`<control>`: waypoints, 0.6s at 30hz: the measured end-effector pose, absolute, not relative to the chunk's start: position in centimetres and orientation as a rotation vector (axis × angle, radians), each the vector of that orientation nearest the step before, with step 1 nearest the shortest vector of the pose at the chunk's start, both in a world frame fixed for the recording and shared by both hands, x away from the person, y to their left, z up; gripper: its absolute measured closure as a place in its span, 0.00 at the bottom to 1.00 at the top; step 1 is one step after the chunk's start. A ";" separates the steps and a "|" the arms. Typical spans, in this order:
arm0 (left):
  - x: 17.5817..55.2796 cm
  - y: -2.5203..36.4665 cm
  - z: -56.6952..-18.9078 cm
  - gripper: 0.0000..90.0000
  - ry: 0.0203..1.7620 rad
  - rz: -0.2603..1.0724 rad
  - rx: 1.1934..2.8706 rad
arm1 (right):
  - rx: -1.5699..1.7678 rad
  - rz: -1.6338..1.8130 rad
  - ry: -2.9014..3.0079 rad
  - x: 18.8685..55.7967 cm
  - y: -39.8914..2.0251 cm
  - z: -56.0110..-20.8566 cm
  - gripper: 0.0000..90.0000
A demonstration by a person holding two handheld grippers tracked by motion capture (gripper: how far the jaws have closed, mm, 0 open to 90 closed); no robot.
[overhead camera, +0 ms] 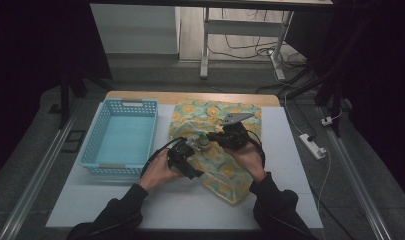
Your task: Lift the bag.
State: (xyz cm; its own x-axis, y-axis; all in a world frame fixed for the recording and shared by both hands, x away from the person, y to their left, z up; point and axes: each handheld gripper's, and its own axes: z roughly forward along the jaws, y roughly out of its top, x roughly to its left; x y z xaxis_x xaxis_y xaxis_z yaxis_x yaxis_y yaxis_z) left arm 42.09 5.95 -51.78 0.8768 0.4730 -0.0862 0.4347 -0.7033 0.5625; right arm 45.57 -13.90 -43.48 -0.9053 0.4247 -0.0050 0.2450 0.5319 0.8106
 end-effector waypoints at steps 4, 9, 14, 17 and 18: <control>42.0 5.9 -51.9 0.18 0.648 0.091 2.482 | 0.566 1.309 2.573 45.6 -13.9 -43.6 1.00; 41.9 5.9 -52.1 0.34 0.650 0.098 2.517 | 0.565 1.308 2.573 45.6 -13.8 -43.6 1.00; 41.8 6.1 -51.9 0.52 0.645 0.109 2.521 | 0.567 1.302 2.579 45.6 -13.8 -43.7 1.00; 41.6 6.1 -51.9 0.62 0.644 0.108 2.522 | 0.567 1.301 2.581 45.6 -13.8 -43.7 1.00; 41.6 6.1 -51.8 0.66 0.632 0.106 2.530 | 0.567 1.302 2.580 45.6 -13.8 -43.7 1.00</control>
State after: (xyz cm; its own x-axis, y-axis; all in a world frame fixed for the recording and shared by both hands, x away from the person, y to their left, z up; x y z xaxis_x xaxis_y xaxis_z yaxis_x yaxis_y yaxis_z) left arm 41.61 6.07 -51.82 0.8878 0.4575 -0.0493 0.4163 -0.7529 0.5098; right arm 45.59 -13.78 -43.73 -0.9074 0.4202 -0.0026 0.2474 0.5394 0.8049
